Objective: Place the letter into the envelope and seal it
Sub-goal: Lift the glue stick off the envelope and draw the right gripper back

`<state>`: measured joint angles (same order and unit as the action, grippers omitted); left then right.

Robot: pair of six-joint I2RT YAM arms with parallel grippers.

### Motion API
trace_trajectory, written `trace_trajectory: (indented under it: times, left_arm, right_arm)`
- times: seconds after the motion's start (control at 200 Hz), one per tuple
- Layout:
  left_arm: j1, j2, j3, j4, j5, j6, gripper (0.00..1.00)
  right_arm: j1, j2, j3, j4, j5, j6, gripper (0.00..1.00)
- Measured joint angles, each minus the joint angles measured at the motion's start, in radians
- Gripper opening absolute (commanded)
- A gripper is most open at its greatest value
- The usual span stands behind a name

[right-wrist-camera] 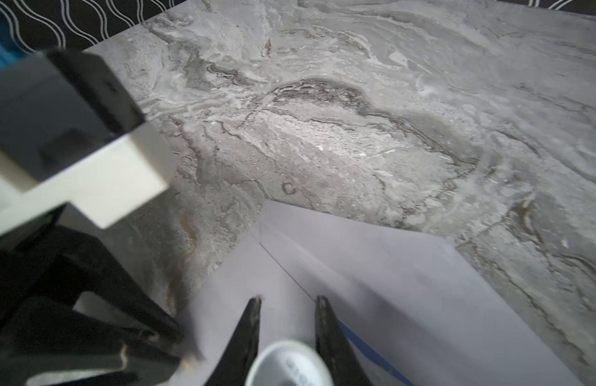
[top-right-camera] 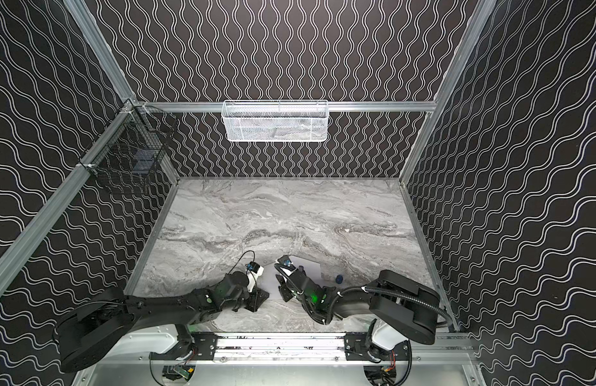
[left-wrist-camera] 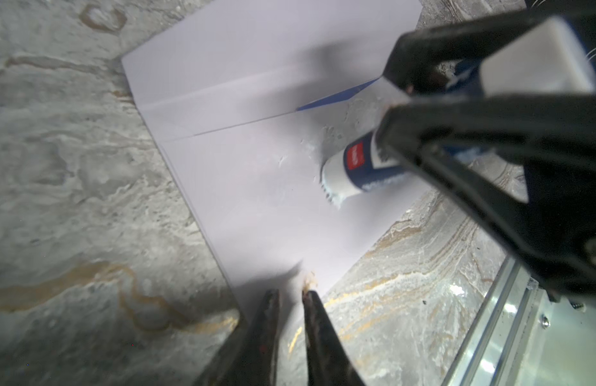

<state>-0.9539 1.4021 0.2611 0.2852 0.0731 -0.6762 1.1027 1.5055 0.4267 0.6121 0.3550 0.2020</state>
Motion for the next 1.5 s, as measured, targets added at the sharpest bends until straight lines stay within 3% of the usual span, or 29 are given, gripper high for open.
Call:
trace_trajectory:
  times: [0.921, 1.306, 1.501]
  left_arm:
    - [0.0, 0.024, 0.0, 0.032, 0.018, 0.0, 0.21]
    - [0.0, 0.033, 0.002, 0.038, 0.022, 0.0, 0.22]
    - [0.0, 0.023, 0.005, 0.03, 0.033, 0.003, 0.26]
  right_arm:
    - [-0.138, -0.179, -0.087, -0.171, 0.153, 0.097, 0.0]
    - [-0.204, -0.299, -0.103, -0.278, 0.165, 0.104, 0.0]
    - [-0.235, -0.439, -0.137, -0.276, 0.097, 0.113, 0.0]
